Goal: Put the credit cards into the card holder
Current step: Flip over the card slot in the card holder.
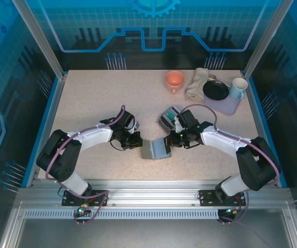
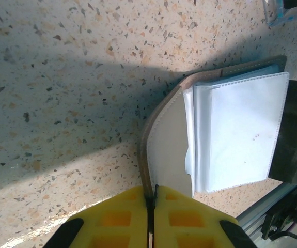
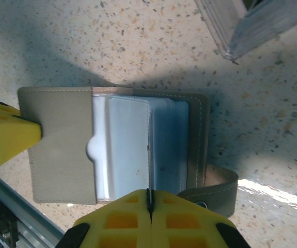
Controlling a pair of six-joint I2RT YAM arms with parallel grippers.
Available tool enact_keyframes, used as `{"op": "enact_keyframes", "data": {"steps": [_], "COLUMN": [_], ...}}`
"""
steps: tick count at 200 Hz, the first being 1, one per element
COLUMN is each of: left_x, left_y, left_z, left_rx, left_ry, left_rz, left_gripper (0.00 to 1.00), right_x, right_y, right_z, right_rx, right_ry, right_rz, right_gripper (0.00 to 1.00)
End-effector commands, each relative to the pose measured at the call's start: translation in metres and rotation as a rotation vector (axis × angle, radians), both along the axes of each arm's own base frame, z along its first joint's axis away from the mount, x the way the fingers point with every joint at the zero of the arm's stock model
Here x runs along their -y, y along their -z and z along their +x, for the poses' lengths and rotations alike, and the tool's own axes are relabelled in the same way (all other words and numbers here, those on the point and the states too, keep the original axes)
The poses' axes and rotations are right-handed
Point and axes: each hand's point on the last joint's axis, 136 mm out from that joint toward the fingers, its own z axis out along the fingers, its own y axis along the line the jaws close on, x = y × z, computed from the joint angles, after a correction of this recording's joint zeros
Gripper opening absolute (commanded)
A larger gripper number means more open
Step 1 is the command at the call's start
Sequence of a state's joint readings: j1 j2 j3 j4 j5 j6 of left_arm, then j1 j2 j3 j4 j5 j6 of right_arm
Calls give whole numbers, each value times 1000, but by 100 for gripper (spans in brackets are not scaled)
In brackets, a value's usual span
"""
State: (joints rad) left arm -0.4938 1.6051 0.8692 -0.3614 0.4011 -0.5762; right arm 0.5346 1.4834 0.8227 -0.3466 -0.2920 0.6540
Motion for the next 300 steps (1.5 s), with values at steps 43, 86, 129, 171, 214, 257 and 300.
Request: {"op": "enact_keyframes", "data": {"steps": [43, 86, 129, 171, 214, 257, 300], "left_x": [10, 18, 20, 14, 11, 12, 13], "left_y": [-4, -3, 0, 5, 14, 18, 20], "left_z": [4, 14, 18, 14, 12, 13, 13], "left_rx": [-8, -3, 1, 0, -9, -13, -16], "left_ry": [16, -6, -23, -23, -18, -13, -8], "left_rz": [-35, -67, -71, -39, -24, -22, -21], "left_gripper": [8, 8, 8, 9, 8, 7, 7], "right_x": [-27, -48, -50, -40, -23, -15, -26], "right_y": [-12, -5, -1, -28, -58, -32, -8], "right_z": [2, -1, -2, 1, 5, 2, 1], "right_rx": [-21, -53, -58, 4, 71, 7, -37], "right_ry": [-17, -33, -36, -36, -17, 14, -5], "right_rz": [168, 200, 165, 154, 174, 143, 148], "right_gripper": [3, 3, 3, 4, 5, 5, 4]}}
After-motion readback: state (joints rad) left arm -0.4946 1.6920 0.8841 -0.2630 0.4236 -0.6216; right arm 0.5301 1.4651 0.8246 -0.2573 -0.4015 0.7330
